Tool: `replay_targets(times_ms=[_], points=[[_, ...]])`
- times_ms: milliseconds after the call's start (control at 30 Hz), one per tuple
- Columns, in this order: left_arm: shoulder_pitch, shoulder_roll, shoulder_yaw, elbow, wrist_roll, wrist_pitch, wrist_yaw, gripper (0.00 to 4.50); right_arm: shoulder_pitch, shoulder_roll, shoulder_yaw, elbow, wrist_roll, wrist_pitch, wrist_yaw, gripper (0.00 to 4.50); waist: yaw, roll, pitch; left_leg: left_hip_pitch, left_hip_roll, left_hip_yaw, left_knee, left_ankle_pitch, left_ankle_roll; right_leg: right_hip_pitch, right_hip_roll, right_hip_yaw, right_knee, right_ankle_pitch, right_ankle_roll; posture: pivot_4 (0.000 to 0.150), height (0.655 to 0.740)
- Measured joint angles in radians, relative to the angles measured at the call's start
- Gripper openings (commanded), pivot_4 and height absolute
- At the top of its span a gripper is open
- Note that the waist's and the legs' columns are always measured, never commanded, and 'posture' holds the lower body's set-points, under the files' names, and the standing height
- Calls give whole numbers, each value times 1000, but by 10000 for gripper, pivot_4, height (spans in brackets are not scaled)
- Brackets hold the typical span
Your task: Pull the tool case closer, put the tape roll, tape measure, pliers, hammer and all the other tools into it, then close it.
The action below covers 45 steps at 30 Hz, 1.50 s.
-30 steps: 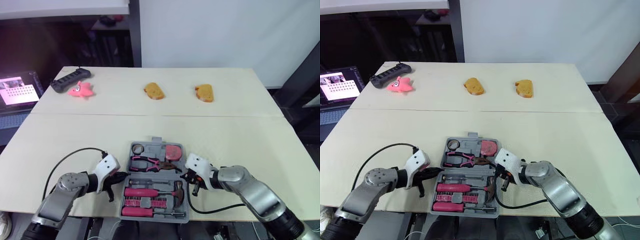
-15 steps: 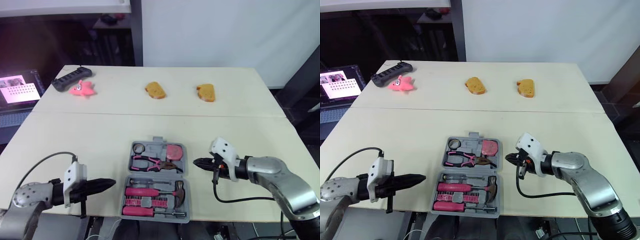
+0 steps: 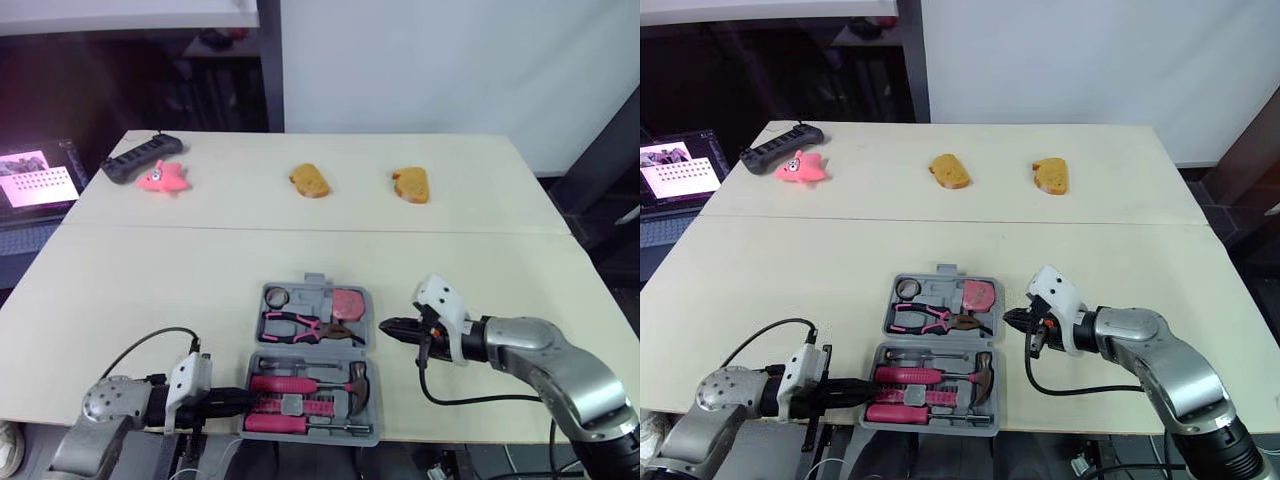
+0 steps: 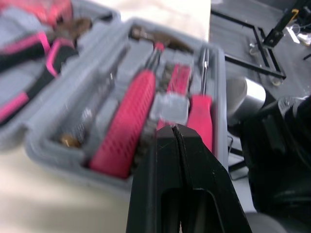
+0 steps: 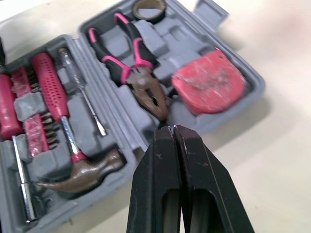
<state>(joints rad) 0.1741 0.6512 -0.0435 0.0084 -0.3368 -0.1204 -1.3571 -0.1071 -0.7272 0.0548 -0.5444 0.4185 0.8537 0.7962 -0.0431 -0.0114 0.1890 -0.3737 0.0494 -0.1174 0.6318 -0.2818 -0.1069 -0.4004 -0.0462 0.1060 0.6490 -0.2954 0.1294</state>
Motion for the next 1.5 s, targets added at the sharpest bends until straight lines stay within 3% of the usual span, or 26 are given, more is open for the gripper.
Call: replay_targets(times_ms=[233,267,333,567,900,1500], points=[[-63,-15,-44,69,75,-70,57,0,-34,-1,5,-4,20,49,-18,758,1,1,-1,1,0,0,0,0,0,1,0,0,0,0,0,1500,7400],[-64,-15,-48,70,81,-77,60,0,-39,-1,6,-4,20,57,-22,3158,1,1,-1,1,0,0,0,0,0,1,0,0,0,0,1,1500,7400],[-65,-12,-61,78,88,-101,65,0,-55,7,7,4,20,88,-48,9402,-2,2,-1,2,0,0,0,0,0,1,0,0,0,0,1,1500,7400],[-69,2,-87,102,92,-152,81,0,-160,115,10,137,46,302,-160,44292,-6,3,-2,2,0,0,-1,0,0,1,1,0,1,1,1,1500,7400],[-70,14,-110,104,94,-176,101,0,-317,341,-75,428,63,446,-303,44760,-9,5,-2,2,0,0,-2,0,0,0,1,0,2,1,1,1500,7400],[-76,38,-135,118,113,-221,122,0,-367,524,-313,569,180,557,-345,44760,-31,10,-3,2,1,0,-3,0,0,-3,1,0,5,1,1,1500,7400]])
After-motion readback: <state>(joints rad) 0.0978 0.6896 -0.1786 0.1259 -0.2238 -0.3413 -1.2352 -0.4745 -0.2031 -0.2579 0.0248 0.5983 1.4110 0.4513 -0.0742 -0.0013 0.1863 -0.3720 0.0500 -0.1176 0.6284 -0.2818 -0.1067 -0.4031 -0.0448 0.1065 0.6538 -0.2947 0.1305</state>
